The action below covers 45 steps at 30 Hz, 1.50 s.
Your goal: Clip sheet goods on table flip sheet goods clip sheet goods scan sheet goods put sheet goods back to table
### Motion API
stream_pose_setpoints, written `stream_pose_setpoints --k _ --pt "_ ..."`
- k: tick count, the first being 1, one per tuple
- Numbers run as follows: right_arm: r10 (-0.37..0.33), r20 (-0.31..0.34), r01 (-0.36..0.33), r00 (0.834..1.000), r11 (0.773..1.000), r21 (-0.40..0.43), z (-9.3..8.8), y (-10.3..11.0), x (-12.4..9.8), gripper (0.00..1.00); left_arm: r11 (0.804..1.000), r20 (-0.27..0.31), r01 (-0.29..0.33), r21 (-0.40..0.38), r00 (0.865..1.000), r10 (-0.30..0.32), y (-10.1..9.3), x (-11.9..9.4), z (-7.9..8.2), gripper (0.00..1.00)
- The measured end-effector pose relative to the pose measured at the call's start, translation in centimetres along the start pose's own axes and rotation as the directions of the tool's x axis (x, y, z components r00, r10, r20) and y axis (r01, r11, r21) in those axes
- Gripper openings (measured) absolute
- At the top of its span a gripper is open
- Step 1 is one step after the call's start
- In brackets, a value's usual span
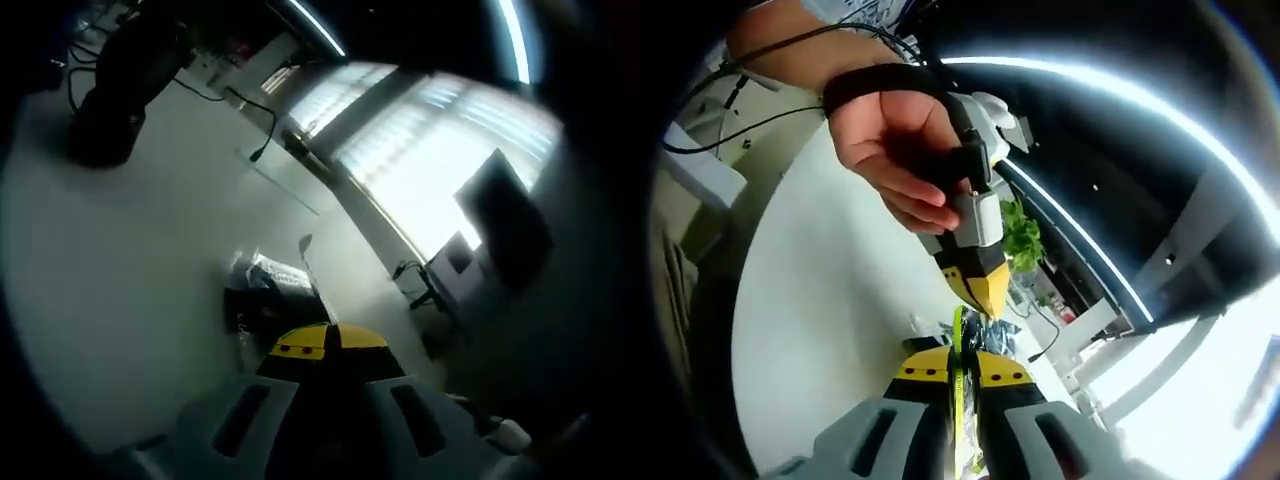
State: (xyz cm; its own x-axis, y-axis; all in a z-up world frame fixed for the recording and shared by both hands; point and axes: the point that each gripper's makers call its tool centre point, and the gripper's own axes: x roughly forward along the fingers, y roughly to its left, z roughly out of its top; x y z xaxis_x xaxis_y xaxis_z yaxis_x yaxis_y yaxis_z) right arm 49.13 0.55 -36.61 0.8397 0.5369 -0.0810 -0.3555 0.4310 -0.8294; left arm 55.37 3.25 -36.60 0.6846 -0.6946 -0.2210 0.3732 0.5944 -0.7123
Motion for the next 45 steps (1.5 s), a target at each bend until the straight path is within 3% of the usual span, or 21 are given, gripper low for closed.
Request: stream_pose_setpoints --k 13,22,29,32,36,41,45 --pt "0.024 0.014 -0.024 1.000 1.000 -0.010 -0.2 0.4 0.0 0.00 1.000 0.014 0.007 0.008 1.000 -0.007 0.0 0.1 0.1 0.00" --pt "0.013 0.020 -0.013 1.000 1.000 0.017 -0.4 -0.1 -0.2 0.00 0.989 0.115 -0.066 0.134 0.992 0.051 1.6 -1.6 1.9 0.00" --pt "0.020 0.028 -0.022 0.999 0.998 0.067 -0.5 -0.4 -0.3 0.00 0.970 0.150 -0.115 0.214 0.985 0.084 2.7 -2.6 2.3 0.00" --pt "0.021 0.029 -0.023 0.999 0.997 0.077 -0.5 -0.5 -0.4 0.00 0.944 0.166 -0.159 0.290 0.979 0.114 3.6 -2.8 2.5 0.00" --pt "0.024 0.034 -0.027 0.999 0.995 0.091 -0.6 -0.5 -0.4 0.00 0.864 0.208 -0.251 0.436 0.963 0.174 5.0 -3.0 2.8 0.00" --pt "0.027 0.033 -0.030 0.999 0.995 0.098 -0.7 -0.5 -0.4 0.00 0.860 0.207 -0.267 0.435 0.959 0.193 5.8 -3.1 2.5 0.00" --pt "0.030 0.037 -0.034 0.999 0.993 0.113 -0.7 -0.4 -0.4 0.00 0.830 0.217 -0.291 0.476 0.953 0.210 6.3 -3.3 2.8 0.00"
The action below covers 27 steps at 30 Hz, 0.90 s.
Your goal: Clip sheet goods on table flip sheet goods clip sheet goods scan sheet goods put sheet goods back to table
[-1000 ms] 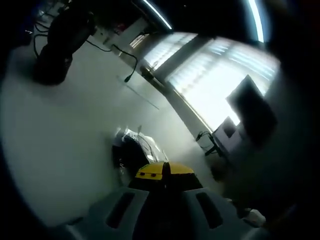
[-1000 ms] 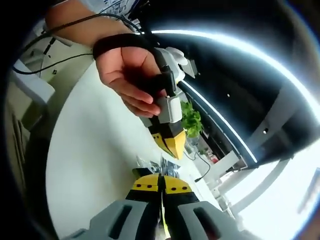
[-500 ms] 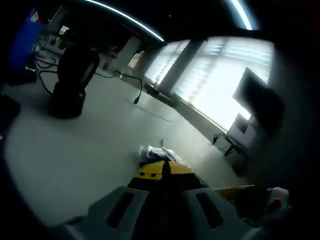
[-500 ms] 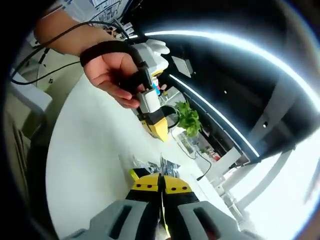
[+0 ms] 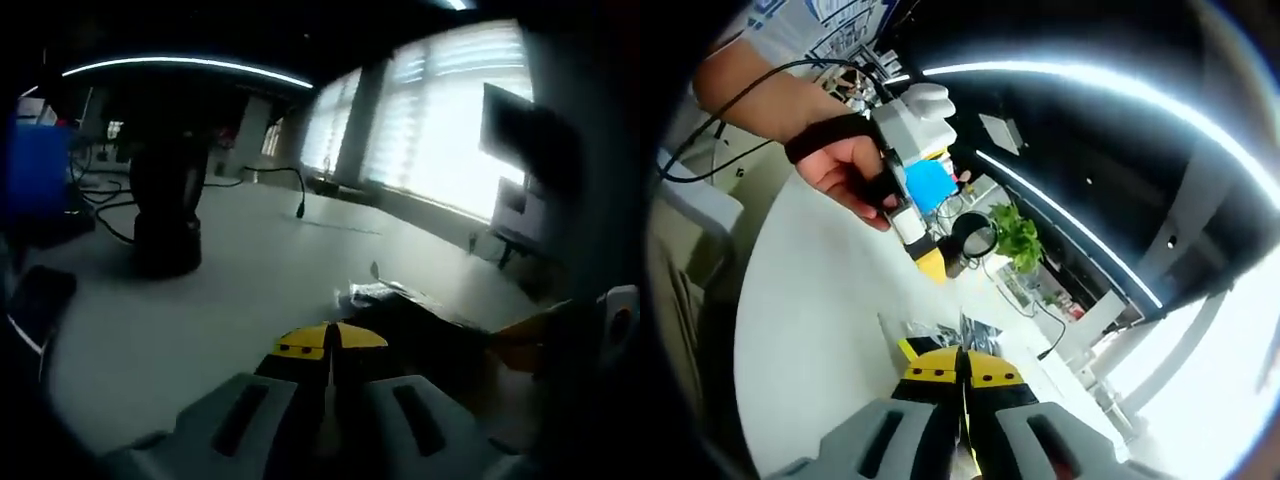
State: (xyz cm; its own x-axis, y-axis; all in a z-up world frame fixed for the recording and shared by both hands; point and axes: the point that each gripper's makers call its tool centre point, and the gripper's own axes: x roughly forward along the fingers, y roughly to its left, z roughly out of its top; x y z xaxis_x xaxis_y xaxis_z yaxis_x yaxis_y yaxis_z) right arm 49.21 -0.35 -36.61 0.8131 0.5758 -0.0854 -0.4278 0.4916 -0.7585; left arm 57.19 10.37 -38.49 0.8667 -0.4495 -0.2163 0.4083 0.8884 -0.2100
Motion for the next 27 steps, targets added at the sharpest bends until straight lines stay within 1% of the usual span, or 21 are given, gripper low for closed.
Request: stream_pose_setpoints --k 5,10,12,14,15,17,19,22,25,27 --pt "-0.001 0.001 0.001 1.000 1.000 0.018 0.0 0.0 0.0 0.00 0.999 0.016 -0.016 0.047 1.000 0.015 0.2 0.2 0.1 0.00" --pt "-0.002 0.007 0.002 1.000 0.999 0.046 0.0 -0.1 0.0 0.00 0.996 0.030 -0.013 0.094 1.000 0.010 0.0 0.5 -0.3 0.00" --pt "-0.001 0.012 0.000 1.000 0.998 0.056 0.0 -0.2 -0.1 0.00 0.992 0.029 -0.026 0.120 0.999 0.023 0.1 0.6 -0.5 0.00" --pt "-0.002 0.013 0.001 1.000 0.997 0.075 0.0 -0.3 -0.1 0.00 0.992 0.024 -0.039 0.122 0.999 0.036 0.3 0.8 -0.7 0.00" --pt "-0.001 0.014 0.000 1.000 0.997 0.082 0.0 -0.3 -0.1 0.00 0.992 0.034 -0.043 0.123 0.999 0.039 0.5 0.8 -0.8 0.00" --pt "0.000 0.014 -0.002 1.000 0.996 0.091 0.0 -0.3 -0.1 0.00 0.987 0.033 -0.058 0.150 0.998 0.053 0.6 0.9 -0.8 0.00" --pt "-0.001 0.015 0.000 1.000 0.996 0.094 0.0 -0.3 -0.1 0.00 0.986 0.048 -0.051 0.159 0.998 0.044 0.4 0.8 -0.6 0.00" --pt "-0.007 0.017 0.006 1.000 0.995 0.097 0.1 -0.4 -0.1 0.00 0.982 0.047 -0.050 0.182 0.998 0.042 0.4 0.7 -0.8 0.00" --pt "-0.015 0.021 0.013 1.000 0.994 0.104 0.1 -0.7 -0.2 0.00 0.986 0.067 -0.044 0.158 0.997 0.034 0.3 0.3 -0.5 0.00" --pt "-0.024 0.023 0.021 0.999 0.994 0.108 0.1 -1.0 -0.3 0.00 0.985 0.073 -0.048 0.167 0.997 0.036 0.2 0.2 -0.5 0.00"
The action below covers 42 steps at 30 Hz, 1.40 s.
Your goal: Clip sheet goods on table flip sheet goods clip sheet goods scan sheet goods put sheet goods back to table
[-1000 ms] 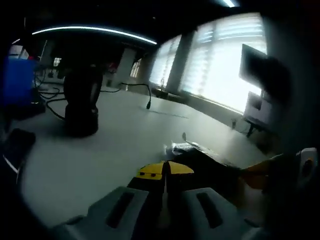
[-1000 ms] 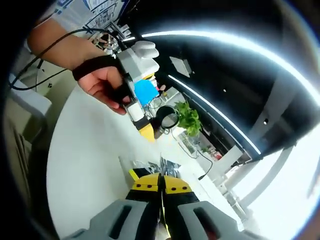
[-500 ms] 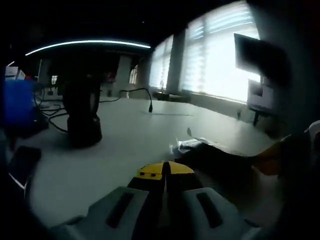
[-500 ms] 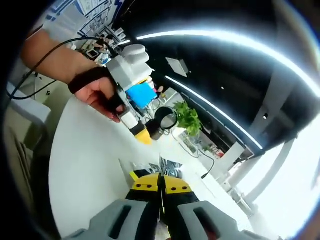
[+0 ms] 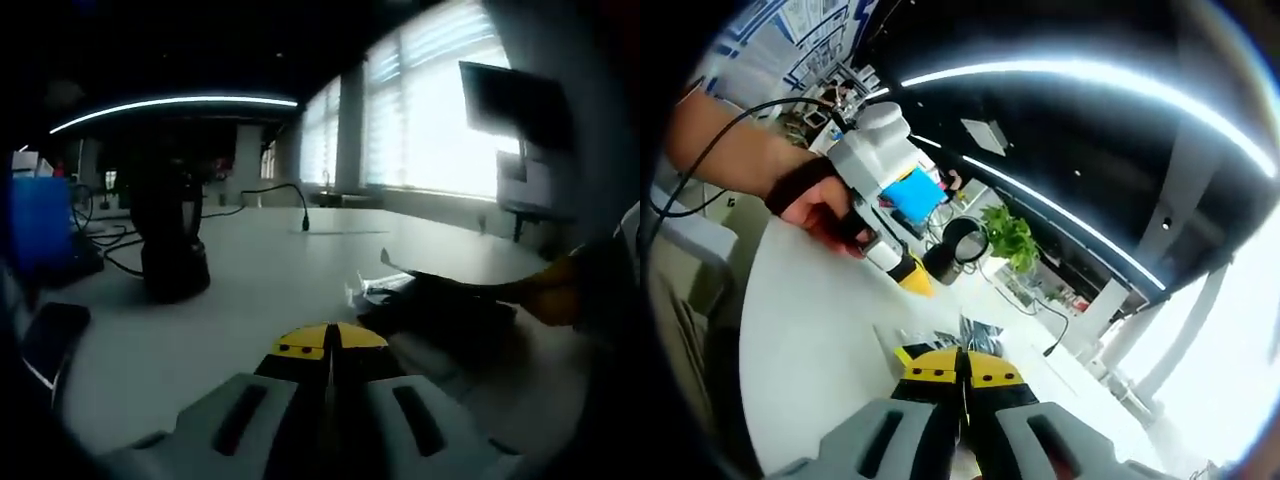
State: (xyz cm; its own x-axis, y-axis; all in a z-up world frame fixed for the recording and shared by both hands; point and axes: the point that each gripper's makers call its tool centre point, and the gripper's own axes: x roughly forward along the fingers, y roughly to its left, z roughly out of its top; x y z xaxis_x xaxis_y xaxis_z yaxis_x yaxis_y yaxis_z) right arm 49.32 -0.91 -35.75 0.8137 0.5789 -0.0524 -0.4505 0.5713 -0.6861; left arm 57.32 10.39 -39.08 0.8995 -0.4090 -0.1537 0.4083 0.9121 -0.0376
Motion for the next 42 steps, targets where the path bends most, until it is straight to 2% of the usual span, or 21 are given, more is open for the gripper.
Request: stream_pose_setpoints --k 4,8,13,20,29,36,42 --pt "-0.020 0.005 0.020 1.000 1.000 0.013 0.1 -0.6 -0.2 0.00 1.000 -0.017 0.020 0.018 1.000 -0.020 -0.6 -0.1 -0.4 0.00" --pt "-0.042 0.004 0.042 0.999 0.999 0.035 -0.1 -1.1 -0.3 0.00 0.999 -0.012 0.009 0.042 1.000 -0.009 -0.6 -0.3 -0.3 0.00" --pt "-0.067 0.003 0.067 0.998 0.996 0.063 -0.3 -1.8 -0.6 0.00 1.000 0.019 0.002 0.014 1.000 -0.003 -0.3 -0.6 0.2 0.00" --pt "-0.112 0.007 0.110 0.994 0.988 0.107 -0.3 -3.0 -0.9 0.00 1.000 0.027 -0.004 0.027 1.000 0.003 -0.2 -0.6 0.2 0.00" --pt "-0.172 -0.004 0.170 0.985 0.967 0.191 -1.0 -4.9 -1.7 0.00 1.000 0.034 0.016 0.022 0.999 -0.016 -0.5 -0.7 0.3 0.00" --pt "-0.220 0.004 0.211 0.975 0.940 0.267 -1.3 -6.1 -2.4 0.00 0.999 0.026 0.014 0.038 1.000 -0.015 -0.6 -0.7 0.2 0.00" --pt "-0.263 0.004 0.250 0.965 0.921 0.298 -1.5 -7.2 -2.9 0.00 0.999 0.025 0.013 0.042 1.000 -0.014 -0.8 -0.8 0.2 0.00"
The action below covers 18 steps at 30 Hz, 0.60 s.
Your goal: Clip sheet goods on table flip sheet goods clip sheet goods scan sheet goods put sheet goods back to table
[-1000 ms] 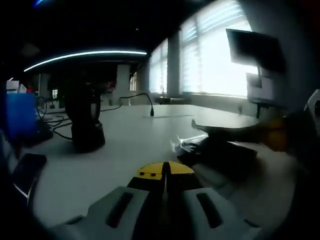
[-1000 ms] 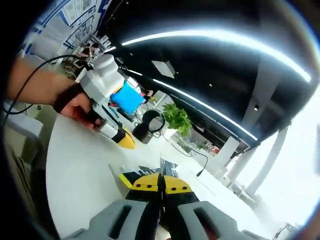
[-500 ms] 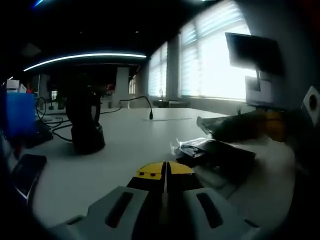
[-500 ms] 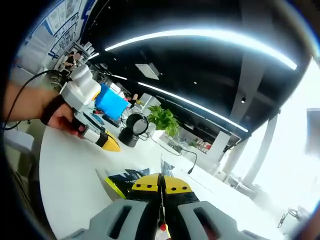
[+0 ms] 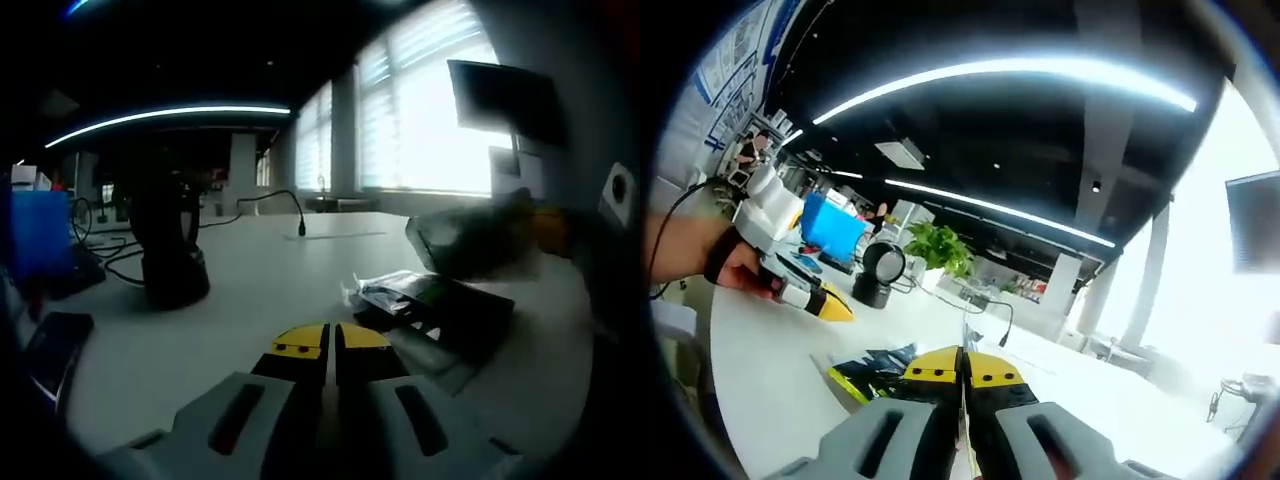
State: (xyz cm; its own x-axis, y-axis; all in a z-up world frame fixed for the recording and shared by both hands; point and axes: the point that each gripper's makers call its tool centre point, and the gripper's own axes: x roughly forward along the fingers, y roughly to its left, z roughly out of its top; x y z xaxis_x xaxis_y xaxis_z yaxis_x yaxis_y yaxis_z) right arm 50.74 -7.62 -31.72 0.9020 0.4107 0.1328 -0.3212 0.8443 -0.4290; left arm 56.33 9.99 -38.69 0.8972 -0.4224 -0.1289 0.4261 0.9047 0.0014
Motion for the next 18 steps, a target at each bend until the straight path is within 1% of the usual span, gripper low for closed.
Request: stream_pose_setpoints --k 5,8,18 --pt "-0.031 -0.005 0.032 0.999 0.998 0.049 -0.3 -0.9 -0.2 0.00 1.000 -0.003 0.001 0.000 1.000 -0.001 -0.1 0.0 0.0 0.00" --pt "-0.046 -0.006 0.047 0.999 0.996 0.073 -0.6 -1.3 -0.4 0.00 1.000 -0.007 -0.001 0.012 1.000 0.001 -0.1 0.0 -0.1 0.00" --pt "-0.091 0.025 0.086 0.996 0.985 0.147 -0.1 -2.7 -0.9 0.00 1.000 -0.010 -0.006 0.019 1.000 0.006 -0.3 -0.1 0.0 0.00"
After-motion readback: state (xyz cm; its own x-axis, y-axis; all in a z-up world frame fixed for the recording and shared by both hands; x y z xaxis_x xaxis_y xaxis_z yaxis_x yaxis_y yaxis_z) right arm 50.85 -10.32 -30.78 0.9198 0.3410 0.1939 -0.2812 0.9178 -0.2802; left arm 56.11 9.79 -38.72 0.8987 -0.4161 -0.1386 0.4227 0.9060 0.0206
